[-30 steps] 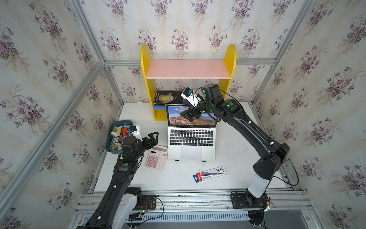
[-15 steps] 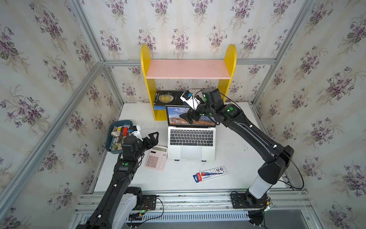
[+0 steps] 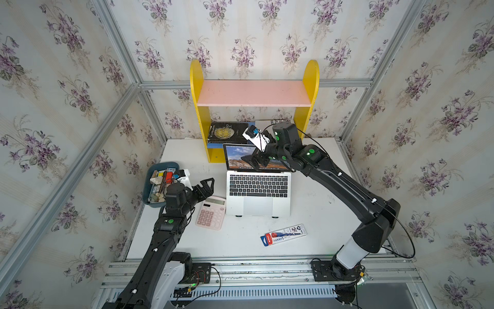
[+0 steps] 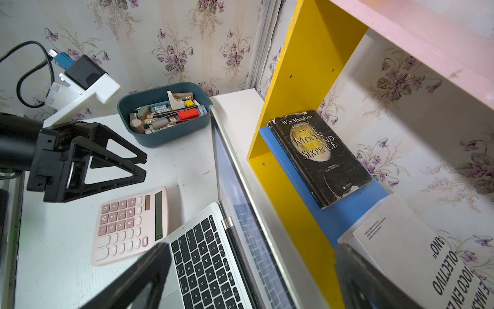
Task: Close the laptop lid and set it aside
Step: Close the lid of the laptop.
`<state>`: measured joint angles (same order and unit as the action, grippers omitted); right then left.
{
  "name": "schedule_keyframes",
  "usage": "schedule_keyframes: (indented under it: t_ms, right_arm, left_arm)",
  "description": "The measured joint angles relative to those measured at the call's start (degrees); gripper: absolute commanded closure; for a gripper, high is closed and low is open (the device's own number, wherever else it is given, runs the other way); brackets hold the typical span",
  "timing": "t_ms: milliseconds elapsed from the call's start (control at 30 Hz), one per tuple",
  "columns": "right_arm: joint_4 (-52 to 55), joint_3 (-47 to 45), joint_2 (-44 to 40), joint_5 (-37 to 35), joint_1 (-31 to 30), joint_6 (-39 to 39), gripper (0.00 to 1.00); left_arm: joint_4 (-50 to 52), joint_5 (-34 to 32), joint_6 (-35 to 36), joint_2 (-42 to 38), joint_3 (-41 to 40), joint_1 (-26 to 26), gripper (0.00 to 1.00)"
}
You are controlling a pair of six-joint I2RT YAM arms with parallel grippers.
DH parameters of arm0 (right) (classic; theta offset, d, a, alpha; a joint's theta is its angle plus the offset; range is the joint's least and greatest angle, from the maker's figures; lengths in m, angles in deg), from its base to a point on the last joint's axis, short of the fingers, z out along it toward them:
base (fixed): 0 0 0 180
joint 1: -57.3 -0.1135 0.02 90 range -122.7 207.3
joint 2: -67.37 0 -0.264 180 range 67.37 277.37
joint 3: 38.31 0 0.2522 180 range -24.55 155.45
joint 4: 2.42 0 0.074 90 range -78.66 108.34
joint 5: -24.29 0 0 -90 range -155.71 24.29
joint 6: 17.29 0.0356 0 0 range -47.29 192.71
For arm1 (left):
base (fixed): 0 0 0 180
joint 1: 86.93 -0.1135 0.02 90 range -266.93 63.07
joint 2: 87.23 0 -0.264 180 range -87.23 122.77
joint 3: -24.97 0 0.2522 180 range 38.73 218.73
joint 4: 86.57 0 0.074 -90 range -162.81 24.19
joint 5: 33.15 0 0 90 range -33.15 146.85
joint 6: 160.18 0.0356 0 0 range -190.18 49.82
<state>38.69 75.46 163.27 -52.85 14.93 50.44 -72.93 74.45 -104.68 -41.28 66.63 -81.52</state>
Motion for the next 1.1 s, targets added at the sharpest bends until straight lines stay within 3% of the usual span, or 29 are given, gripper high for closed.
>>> schedule_keyframes:
  t_ms: [1100]
  right_arm:
    - [-11.98, -14.19, -6.54, -1.29, -5.18, 1.44, 0.0]
  left_arm:
    - [-0.02, 0.0, 0.0, 0.5, 0.0, 0.0, 0.06]
